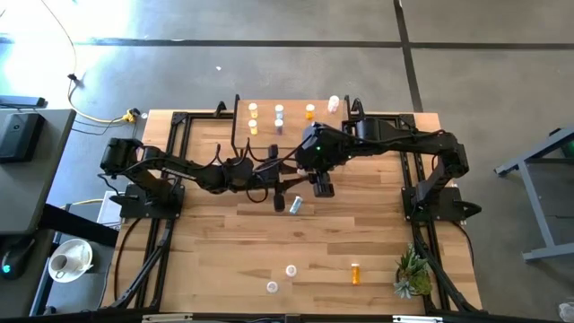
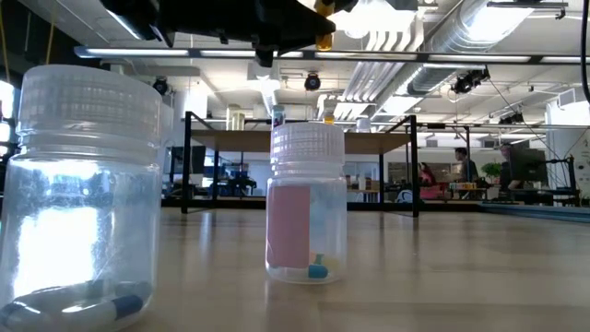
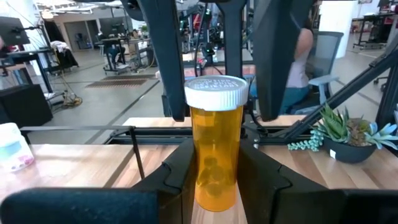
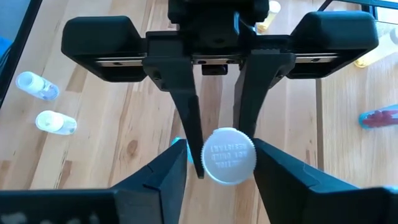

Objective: Pick and place medicine bottles onto shelf by color
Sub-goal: Put the top orange pill bottle on the shelf aligned with the other orange pill bottle

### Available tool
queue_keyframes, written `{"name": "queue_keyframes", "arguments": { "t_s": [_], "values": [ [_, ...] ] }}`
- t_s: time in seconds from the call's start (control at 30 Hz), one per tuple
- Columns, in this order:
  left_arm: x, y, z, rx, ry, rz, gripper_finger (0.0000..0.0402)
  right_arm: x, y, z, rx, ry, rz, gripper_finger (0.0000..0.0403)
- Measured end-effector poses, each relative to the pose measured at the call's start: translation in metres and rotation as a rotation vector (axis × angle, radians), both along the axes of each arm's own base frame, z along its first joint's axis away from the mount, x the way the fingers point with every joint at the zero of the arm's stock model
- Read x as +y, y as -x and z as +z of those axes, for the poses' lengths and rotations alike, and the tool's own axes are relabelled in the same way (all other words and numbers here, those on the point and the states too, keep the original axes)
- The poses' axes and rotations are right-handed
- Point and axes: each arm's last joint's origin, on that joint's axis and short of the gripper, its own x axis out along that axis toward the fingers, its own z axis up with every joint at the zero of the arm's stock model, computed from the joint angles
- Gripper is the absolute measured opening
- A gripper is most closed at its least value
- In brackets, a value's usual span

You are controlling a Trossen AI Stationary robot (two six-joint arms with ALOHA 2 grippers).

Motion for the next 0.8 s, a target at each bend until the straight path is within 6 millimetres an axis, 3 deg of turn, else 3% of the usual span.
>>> {"name": "queue_keyframes", "arguments": {
  "t_s": [0.27, 0.53, 0.8],
  "values": [
    [0.0, 0.0, 0.0001, 0.001, -0.007, -0.001, 0.0085, -0.0012, -0.0001, 0.0001, -0.001, -0.005, -0.054, 0.0109],
    [-0.0003, -0.0001, 0.0, 0.002, -0.004, -0.011, 0.0087, -0.0012, -0.0001, 0.0, 0.0, -0.005, -0.054, 0.0106],
    [-0.0017, -0.0004, -0.001, 0.014, -0.012, -0.062, 0.0151, -0.001, 0.0002, -0.0004, 0.004, -0.009, -0.054, 0.0106]
  ]
}}
